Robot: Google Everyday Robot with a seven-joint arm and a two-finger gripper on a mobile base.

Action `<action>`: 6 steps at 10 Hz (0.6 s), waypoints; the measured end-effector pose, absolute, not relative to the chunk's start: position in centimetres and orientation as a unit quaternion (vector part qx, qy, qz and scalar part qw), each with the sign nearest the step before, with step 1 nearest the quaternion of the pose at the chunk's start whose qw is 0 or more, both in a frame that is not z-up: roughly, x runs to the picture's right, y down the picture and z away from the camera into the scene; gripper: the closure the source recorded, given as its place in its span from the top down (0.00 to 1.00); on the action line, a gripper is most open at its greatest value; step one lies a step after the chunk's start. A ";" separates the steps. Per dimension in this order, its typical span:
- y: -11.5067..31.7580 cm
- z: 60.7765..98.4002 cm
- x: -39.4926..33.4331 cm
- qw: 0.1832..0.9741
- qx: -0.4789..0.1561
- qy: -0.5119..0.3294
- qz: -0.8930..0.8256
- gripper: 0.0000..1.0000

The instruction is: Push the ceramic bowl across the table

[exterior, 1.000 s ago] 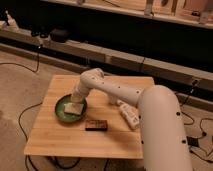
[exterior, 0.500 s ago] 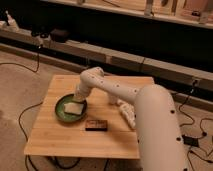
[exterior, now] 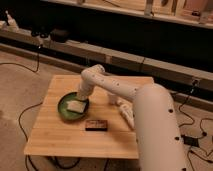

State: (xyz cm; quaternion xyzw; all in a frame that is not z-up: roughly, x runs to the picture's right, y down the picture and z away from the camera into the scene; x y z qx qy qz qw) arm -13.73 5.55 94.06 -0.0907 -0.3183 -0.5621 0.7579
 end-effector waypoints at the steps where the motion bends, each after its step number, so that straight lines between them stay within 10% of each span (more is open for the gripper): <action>1: 5.3 94.3 -12.9 0.762 -0.095 -0.309 -0.561 0.05; 6: 4.0 95.3 -7.9 0.788 -0.115 -0.267 -0.543 0.05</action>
